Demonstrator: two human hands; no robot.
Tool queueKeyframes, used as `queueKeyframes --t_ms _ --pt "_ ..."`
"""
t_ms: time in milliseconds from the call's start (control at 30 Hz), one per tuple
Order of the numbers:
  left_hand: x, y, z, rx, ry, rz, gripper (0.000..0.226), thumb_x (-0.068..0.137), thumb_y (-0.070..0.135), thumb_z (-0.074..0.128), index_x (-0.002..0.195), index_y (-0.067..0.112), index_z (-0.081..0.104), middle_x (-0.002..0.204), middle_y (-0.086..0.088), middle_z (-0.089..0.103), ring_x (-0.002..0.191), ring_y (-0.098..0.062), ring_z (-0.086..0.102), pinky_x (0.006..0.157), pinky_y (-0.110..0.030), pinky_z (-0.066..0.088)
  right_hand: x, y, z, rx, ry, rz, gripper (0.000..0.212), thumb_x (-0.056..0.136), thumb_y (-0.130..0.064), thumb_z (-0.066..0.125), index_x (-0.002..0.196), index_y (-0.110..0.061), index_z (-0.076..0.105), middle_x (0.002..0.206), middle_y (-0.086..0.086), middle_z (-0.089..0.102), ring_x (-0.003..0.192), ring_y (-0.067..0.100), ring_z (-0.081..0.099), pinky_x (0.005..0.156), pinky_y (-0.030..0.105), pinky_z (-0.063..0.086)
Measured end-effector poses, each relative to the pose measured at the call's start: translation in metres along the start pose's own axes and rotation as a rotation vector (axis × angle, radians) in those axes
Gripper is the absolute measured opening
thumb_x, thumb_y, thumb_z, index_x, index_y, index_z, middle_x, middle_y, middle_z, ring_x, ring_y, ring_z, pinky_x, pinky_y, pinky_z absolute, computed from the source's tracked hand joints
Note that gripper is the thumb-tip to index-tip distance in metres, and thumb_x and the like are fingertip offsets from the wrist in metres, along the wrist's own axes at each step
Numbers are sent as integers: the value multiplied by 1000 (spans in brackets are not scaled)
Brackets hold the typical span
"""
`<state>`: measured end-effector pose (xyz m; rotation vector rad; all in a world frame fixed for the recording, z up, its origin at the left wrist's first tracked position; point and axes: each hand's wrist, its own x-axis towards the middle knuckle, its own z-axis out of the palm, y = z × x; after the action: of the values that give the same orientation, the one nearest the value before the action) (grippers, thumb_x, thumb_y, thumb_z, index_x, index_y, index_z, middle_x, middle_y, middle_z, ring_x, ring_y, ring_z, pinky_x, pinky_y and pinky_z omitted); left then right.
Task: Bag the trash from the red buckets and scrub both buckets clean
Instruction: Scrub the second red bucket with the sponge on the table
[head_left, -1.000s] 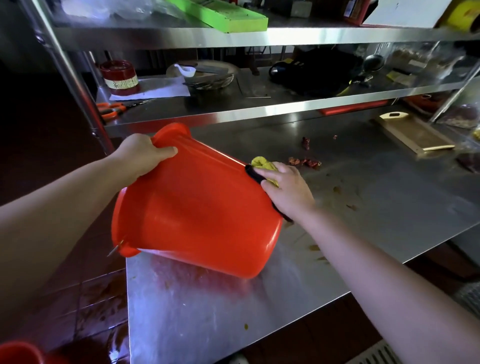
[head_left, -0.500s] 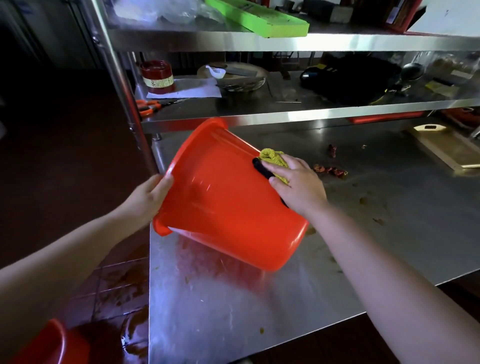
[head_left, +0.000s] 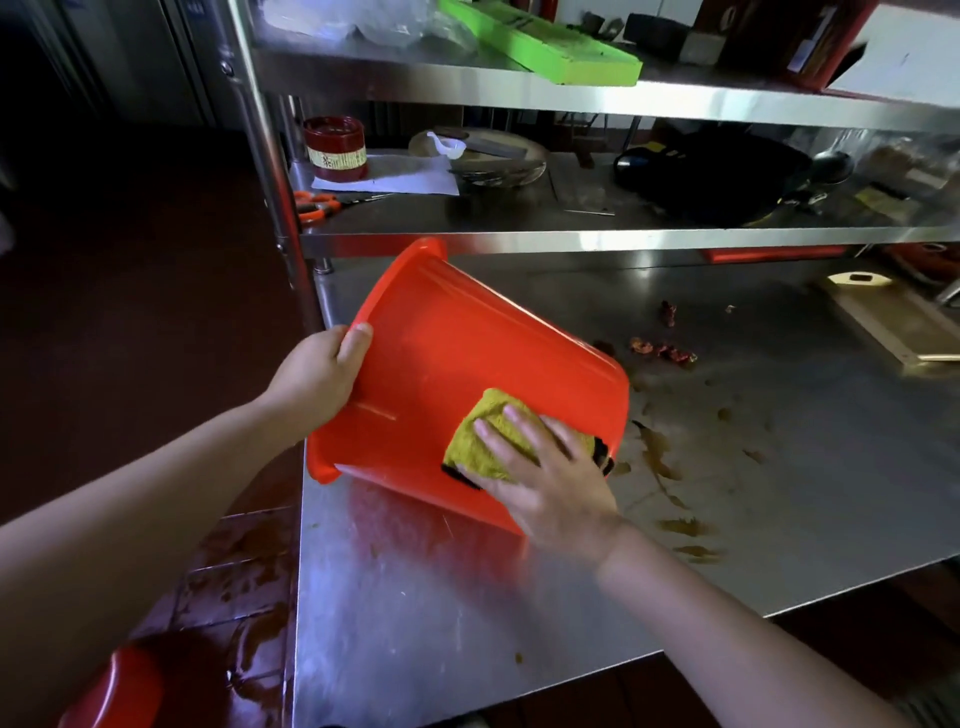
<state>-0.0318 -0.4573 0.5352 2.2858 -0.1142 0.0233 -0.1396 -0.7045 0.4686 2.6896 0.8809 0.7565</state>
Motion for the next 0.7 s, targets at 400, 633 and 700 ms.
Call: queueKeyframes --t_ms 400,633,700 --pt "-8 17 -2 -117 -38 -81 50 97 50 28 96 11 60 90 -13 65 82 -29 63 78 -45 53 61 -1 -22 173 -107 862 49 88 -43 41 136 -36 46 146 6 40 135 34 28 98 53 34" --pt "-17 8 -5 -132 -2 -69 47 98 45 31 93 9 61 87 -11 65 85 -28 61 84 -47 48 108 -86 -15 249 -43 529 40 88 -25 47 124 -38 57 151 5 35 139 38 25 99 51 35" --pt "-22 3 -5 -115 4 -41 51 97 49 31 91 6 59 84 -14 64 82 -32 61 81 -50 49 93 -71 -15 232 -56 503 45 86 -28 50 129 -41 52 149 1 37 139 33 28 99 48 34"
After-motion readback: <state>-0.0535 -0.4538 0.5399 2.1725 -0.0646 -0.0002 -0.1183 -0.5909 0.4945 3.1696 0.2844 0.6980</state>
